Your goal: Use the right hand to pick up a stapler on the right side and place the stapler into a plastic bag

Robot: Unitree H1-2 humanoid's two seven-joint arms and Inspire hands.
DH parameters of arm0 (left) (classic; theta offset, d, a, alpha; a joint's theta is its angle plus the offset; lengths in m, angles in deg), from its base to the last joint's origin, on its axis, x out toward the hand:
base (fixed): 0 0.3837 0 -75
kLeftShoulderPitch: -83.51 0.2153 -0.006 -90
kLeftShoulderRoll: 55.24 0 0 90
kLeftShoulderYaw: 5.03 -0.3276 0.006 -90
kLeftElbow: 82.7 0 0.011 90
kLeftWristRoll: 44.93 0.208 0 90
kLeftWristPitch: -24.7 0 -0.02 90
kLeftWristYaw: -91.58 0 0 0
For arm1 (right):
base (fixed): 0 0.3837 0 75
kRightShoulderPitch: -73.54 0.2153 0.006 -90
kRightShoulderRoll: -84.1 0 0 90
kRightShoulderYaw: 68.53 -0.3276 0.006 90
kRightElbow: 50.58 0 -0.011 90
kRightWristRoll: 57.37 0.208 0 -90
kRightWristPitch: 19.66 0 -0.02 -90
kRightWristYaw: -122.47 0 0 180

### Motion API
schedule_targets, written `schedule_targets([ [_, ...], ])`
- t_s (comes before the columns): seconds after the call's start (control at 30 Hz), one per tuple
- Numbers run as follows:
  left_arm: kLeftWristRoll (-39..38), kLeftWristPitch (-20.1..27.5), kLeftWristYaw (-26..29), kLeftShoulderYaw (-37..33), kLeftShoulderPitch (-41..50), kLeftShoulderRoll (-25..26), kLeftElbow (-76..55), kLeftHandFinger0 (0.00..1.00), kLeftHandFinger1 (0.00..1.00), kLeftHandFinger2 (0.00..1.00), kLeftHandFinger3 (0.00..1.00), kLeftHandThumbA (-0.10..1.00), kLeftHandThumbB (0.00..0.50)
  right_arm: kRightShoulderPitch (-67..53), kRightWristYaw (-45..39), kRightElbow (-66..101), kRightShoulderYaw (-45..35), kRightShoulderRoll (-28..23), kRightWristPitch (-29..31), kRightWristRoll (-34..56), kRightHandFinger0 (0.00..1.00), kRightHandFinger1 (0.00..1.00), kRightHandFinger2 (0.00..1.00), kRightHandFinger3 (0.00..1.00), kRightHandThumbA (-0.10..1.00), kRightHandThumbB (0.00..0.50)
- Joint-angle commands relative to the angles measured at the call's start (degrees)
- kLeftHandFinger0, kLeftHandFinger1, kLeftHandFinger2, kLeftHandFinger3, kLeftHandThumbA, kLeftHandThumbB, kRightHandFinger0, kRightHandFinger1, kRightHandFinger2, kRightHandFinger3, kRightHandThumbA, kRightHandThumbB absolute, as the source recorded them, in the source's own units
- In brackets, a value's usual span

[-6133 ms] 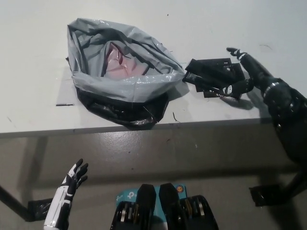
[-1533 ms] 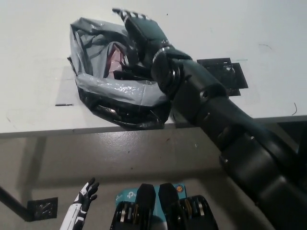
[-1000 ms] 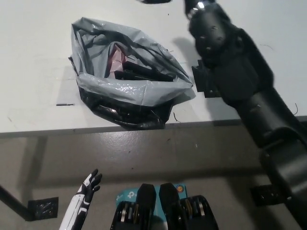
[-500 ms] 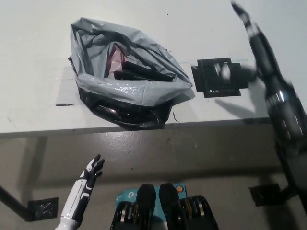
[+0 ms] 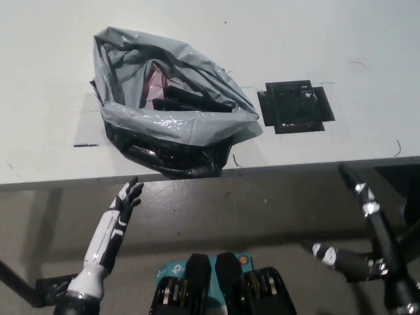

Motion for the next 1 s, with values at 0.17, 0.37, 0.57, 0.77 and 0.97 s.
schedule_targets([
  [0.17, 0.2, 0.5, 1.3, 1.1, 1.4, -0.1, -1.7, 1.0, 1.0, 1.0, 1.0, 1.0, 0.476, 1.9, -3.1, -11.6, -0.3, 4.3, 9.1, 7.1, 1.0, 1.0, 1.0, 1.0, 1.0, 0.3],
  [0.37, -0.2, 0.8, 0.5, 0.9, 5.2, 0.1, -0.9, 1.0, 1.0, 1.0, 1.0, 1.0, 0.5, 1.0, -2.9, -17.8, 0.5, 5.6, 10.9, 3.8, 1.0, 1.0, 1.0, 1.0, 1.0, 0.288],
  [0.57, -0.2, 2.2, -0.3, 0.2, 8.7, 0.3, 0.2, 1.0, 1.0, 1.0, 1.0, 1.0, 0.5, -0.6, -3.4, -22.3, 0.6, 5.6, 13.7, 3.5, 1.0, 1.0, 1.0, 1.0, 1.0, 0.281],
  [0.77, -0.6, 2.2, -0.7, 0.1, 9.6, 0.6, 1.3, 1.0, 1.0, 1.0, 1.0, 1.0, 0.5, -1.6, -4.4, -23.4, 0.3, 5.4, 14.9, 4.7, 1.0, 1.0, 1.0, 1.0, 1.0, 0.273],
  [0.97, -0.4, 2.5, -0.5, 0.1, 9.8, 0.6, 1.4, 1.0, 1.0, 1.0, 1.0, 1.0, 0.5, -1.9, -5.0, -23.5, -0.1, 5.3, 15.0, 5.4, 1.0, 1.0, 1.0, 1.0, 0.99, 0.272],
])
